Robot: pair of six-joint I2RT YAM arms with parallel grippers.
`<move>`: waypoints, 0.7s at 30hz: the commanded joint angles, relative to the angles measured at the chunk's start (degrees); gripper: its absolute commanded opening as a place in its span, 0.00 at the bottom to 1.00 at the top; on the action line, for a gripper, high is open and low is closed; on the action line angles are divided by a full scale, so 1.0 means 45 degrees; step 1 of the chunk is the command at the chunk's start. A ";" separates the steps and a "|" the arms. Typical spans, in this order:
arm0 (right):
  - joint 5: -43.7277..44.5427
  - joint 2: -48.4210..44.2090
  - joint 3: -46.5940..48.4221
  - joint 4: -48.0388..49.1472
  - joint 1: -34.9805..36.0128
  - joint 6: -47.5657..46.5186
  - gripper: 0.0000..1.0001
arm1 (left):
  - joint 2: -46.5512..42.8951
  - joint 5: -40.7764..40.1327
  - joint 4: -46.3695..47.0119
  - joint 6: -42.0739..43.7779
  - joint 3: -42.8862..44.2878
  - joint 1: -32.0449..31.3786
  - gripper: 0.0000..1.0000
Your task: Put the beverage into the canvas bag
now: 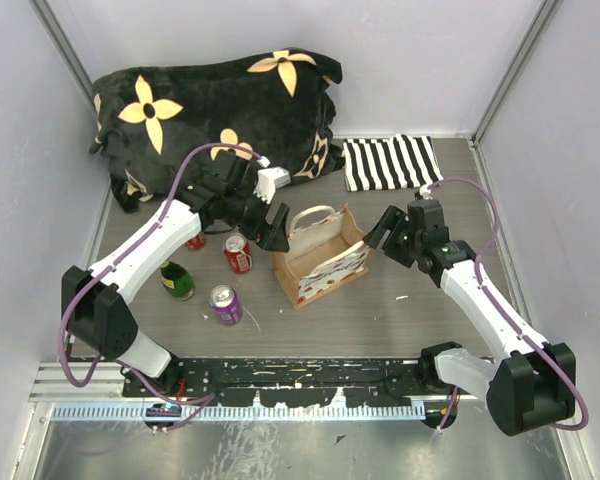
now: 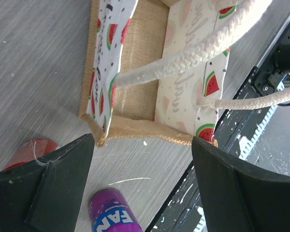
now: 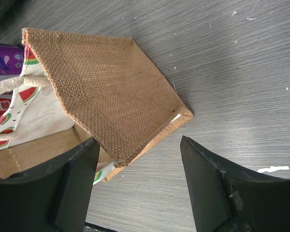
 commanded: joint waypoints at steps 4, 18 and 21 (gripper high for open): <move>0.0194 0.0492 0.0665 0.0429 0.0063 -0.0102 0.68 | 0.0723 0.0384 0.0496 0.0294 -0.0287 -0.0599 0.88; -0.0145 0.0912 0.0654 0.0526 0.0057 -0.0461 0.38 | 0.1595 -0.0822 0.1440 0.0020 -0.0823 -0.0644 0.55; -0.0345 0.1329 0.0957 0.0530 0.0081 -0.0732 0.31 | 0.1484 -0.0666 0.1642 -0.0421 -0.1202 -0.0662 0.33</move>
